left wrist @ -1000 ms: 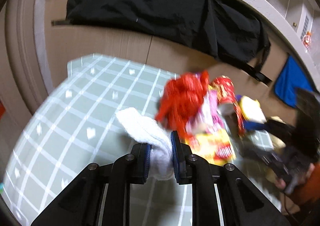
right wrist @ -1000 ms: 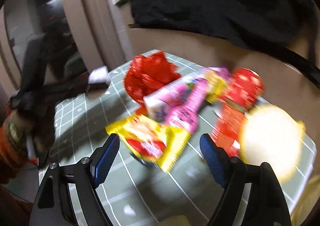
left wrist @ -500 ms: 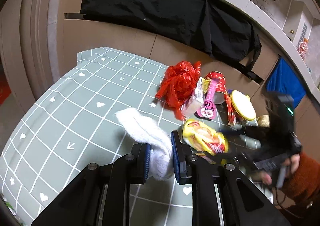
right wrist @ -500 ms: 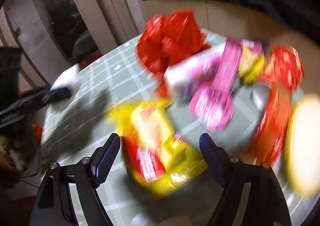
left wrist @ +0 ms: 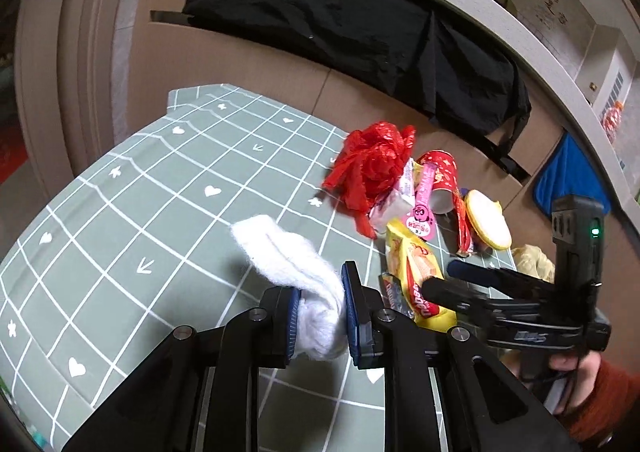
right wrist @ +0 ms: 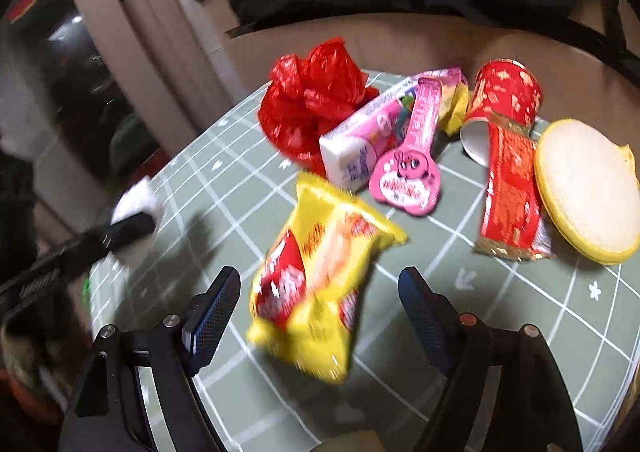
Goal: Collect trash
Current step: 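Grasp the yellow Nabati wafer pack with the right gripper while the left holds the tissue, then carry the white tissue and yellow wafer pack over the bin with both grippers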
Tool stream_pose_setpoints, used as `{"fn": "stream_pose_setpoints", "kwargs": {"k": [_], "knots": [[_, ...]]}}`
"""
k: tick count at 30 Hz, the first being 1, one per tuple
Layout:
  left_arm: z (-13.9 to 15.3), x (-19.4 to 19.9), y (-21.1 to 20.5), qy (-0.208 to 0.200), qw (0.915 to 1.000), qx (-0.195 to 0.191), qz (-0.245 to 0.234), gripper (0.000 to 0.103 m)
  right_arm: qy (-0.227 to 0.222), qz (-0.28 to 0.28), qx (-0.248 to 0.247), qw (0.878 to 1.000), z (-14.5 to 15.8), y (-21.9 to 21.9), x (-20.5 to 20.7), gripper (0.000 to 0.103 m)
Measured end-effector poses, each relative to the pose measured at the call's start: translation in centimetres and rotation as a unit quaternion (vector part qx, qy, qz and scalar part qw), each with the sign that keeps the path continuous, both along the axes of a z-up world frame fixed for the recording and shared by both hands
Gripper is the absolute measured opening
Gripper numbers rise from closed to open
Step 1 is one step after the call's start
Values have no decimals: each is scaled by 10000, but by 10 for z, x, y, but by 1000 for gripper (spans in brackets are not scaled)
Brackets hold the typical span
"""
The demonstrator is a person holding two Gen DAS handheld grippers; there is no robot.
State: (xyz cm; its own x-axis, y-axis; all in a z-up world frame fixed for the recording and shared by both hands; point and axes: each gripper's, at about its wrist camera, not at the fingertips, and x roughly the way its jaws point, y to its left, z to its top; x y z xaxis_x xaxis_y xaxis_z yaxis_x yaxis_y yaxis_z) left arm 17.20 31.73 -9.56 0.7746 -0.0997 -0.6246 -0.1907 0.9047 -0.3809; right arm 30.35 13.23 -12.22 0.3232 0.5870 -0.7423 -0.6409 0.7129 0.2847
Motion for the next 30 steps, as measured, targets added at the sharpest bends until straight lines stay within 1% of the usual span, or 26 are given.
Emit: {"fn": "stream_pose_setpoints", "kwargs": {"k": [5, 9, 10, 11, 12, 14, 15, 18, 22, 30], "knots": [[-1, -7, 4, -34, 10000, -50, 52, 20, -338, -102, -615, 9975, -14, 41, -3, 80], [0, -9, 4, -90, 9999, 104, 37, 20, -333, -187, -666, 9970, -22, 44, 3, 78], [0, -8, 3, -89, 9999, 93, 28, 20, -372, -186, -684, 9968, -23, 43, 4, 75], [-1, -7, 3, -83, 9999, 57, 18, 20, -443, -165, -711, 9963, -23, 42, 4, 68], [-1, -7, 2, -79, 10000, 37, 18, 20, -485, -94, -698, 9963, -22, 42, 4, 56], [0, -5, 0, -83, 10000, 16, -3, 20, -443, 61, -539, 9975, -19, 38, 2, 51], [0, -4, -3, -90, 10000, 0, -27, 20, -397, 131, -441, 9982, -17, 34, 2, 48], [3, 0, -11, -96, 9999, -33, -92, 20, -493, 172, -395, 9979, -10, 17, -4, 43], [10, 7, -31, -127, 9996, 8, -247, 20, -569, 66, -202, 9982, 7, -19, -10, 40], [38, 29, -92, -319, 9968, 292, -666, 20, -1268, -290, 117, 9914, 55, -83, -20, 39]]}}
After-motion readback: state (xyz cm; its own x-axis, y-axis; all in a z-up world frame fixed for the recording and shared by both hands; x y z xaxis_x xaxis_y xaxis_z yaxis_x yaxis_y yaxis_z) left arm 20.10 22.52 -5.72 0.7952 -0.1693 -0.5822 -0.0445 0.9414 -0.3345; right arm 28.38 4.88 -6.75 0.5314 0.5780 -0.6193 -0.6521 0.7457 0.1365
